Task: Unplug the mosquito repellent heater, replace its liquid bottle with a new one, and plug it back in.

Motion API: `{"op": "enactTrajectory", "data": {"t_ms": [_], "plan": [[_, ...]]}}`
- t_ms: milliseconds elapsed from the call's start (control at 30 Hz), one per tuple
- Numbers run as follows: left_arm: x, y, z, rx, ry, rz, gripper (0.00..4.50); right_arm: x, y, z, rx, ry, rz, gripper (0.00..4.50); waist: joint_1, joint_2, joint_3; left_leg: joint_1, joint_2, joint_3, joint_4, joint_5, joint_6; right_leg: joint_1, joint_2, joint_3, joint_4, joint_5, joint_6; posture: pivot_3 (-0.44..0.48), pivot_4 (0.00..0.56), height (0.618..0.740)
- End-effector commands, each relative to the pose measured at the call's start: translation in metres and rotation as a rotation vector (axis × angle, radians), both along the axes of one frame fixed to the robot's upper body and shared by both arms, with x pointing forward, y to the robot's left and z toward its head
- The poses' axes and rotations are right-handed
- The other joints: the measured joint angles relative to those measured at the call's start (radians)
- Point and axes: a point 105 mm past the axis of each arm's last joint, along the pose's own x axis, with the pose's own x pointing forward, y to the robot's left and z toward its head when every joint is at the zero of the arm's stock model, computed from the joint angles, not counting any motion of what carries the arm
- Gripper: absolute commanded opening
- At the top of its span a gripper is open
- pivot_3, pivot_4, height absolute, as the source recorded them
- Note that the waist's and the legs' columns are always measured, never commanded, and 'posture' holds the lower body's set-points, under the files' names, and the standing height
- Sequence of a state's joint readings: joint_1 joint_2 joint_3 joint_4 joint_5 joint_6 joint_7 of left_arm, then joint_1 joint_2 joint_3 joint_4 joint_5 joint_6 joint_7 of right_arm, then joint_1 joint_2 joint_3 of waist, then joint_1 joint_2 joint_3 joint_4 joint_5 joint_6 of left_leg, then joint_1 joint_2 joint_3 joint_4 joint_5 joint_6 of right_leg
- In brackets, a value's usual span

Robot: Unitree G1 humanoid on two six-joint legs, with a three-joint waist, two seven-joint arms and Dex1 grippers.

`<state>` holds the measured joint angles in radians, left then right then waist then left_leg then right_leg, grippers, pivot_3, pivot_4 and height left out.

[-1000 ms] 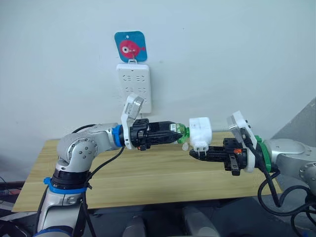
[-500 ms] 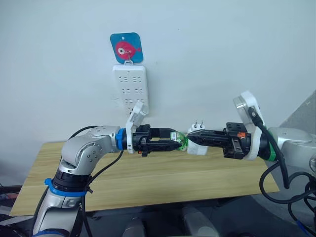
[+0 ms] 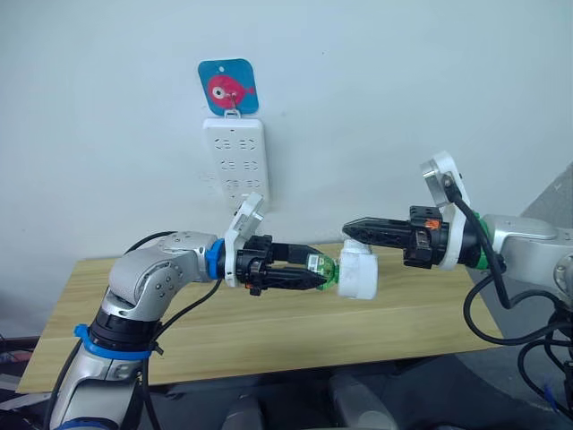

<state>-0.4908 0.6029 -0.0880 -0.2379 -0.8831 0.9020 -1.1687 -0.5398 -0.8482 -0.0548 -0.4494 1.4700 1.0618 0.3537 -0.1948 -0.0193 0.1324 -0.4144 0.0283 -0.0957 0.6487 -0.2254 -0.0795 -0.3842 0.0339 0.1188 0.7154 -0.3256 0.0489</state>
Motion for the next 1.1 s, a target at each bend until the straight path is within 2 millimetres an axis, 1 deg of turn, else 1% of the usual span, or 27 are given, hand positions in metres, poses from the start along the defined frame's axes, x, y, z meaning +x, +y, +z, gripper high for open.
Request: {"op": "enactTrajectory", "data": {"t_ms": [33,333,433,633,900,1000,1100], "plan": [[-0.004,0.001,0.017,-0.044,-0.030,-0.028,2.33,-0.002,0.000,0.004,-0.010,-0.029,0.018,0.00,0.000,0.000,0.000,0.000,0.000,0.000,0.000,0.000,0.000,0.000,0.000,0.000,0.000,0.000,0.000,-0.205,0.058,0.724],[-0.003,0.001,0.031,-0.112,0.026,-0.033,2.33,-0.008,0.003,-0.016,-0.071,0.006,0.064,0.00,0.000,0.000,0.000,0.000,0.000,0.000,0.000,0.000,0.000,0.000,0.000,0.000,0.000,0.000,0.000,-0.205,0.060,0.724],[-0.004,0.001,0.035,-0.135,0.057,-0.035,2.33,-0.007,0.003,-0.026,-0.085,0.032,0.057,0.00,0.000,0.000,0.000,0.000,0.000,0.000,0.000,0.000,0.000,0.000,0.000,0.000,0.000,0.000,0.000,-0.205,0.060,0.724],[0.000,0.002,0.037,-0.149,0.074,-0.006,2.33,-0.024,0.006,-0.040,-0.106,0.087,0.111,0.00,0.001,0.000,0.000,0.000,0.000,0.000,0.000,0.000,0.000,0.000,0.000,0.000,0.000,0.000,0.000,-0.201,0.060,0.724],[0.016,0.003,0.035,-0.154,0.043,0.091,2.33,-0.042,0.005,-0.033,-0.098,0.109,0.175,0.00,0.001,0.000,0.000,0.000,0.000,0.000,0.000,0.000,0.000,0.000,0.000,0.000,0.000,0.000,0.000,-0.208,0.062,0.724],[0.021,0.002,0.033,-0.146,0.020,0.116,2.33,-0.048,0.006,-0.025,-0.080,0.107,0.200,0.00,0.001,0.000,0.000,0.000,0.000,0.000,0.000,0.000,0.000,0.000,0.000,0.000,0.000,0.000,0.000,-0.210,0.060,0.724],[0.024,0.002,0.030,-0.133,-0.001,0.132,2.33,-0.048,0.009,-0.016,-0.044,0.097,0.206,0.00,0.000,0.000,0.000,0.000,0.000,0.000,0.000,0.000,0.000,0.000,0.000,0.000,0.000,0.000,0.000,-0.210,0.060,0.724]]}}
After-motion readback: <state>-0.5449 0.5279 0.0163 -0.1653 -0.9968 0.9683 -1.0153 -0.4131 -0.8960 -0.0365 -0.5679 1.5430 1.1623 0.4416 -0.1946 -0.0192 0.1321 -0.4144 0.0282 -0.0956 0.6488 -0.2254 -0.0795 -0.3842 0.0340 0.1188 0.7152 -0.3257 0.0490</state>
